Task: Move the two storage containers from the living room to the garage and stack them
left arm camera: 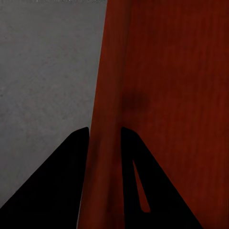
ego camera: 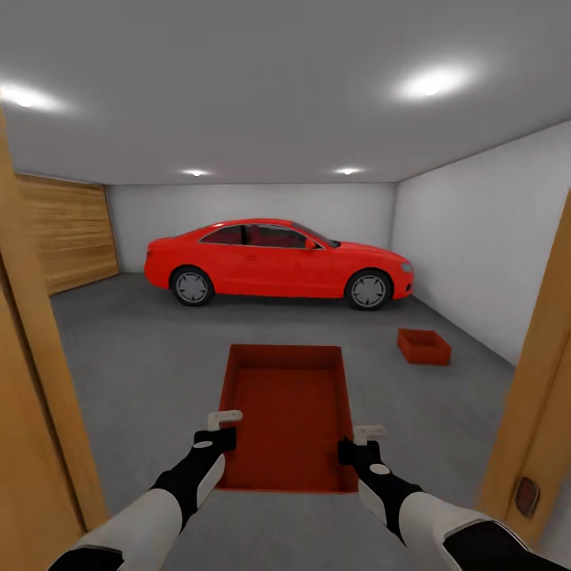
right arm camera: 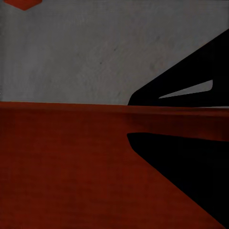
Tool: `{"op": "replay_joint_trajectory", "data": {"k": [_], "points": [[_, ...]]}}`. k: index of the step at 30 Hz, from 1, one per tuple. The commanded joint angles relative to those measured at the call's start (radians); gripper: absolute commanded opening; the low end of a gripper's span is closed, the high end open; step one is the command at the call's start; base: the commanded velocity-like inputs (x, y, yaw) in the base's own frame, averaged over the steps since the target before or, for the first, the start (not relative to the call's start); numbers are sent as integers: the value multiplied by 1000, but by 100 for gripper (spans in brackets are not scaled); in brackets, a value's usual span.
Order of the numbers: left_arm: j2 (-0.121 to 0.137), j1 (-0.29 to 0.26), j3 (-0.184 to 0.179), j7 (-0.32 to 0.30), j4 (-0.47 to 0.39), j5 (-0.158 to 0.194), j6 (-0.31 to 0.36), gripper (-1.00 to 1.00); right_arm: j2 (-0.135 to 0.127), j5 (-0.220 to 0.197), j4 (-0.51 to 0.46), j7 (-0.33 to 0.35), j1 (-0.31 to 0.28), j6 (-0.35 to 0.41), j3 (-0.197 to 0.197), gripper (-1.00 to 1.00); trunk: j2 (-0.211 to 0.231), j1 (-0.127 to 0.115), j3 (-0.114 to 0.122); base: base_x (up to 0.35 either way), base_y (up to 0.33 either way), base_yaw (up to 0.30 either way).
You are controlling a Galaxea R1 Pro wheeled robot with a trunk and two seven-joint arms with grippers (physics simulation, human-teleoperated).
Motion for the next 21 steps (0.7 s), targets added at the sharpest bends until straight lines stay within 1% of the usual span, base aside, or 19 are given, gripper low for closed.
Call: {"op": "replay_joint_trajectory", "data": {"k": [1, 21], "points": [[32, -1, 35, 20, -3, -5, 8, -100, -16, -13, 0, -7, 0, -5, -7, -100, -1, 1, -2, 321, 0, 0], [32, -2, 35, 20, -3, -5, 8, -100, -16, -15, 0, -7, 0, -4, -7, -100, -1, 1, -2, 321, 0, 0]]}}
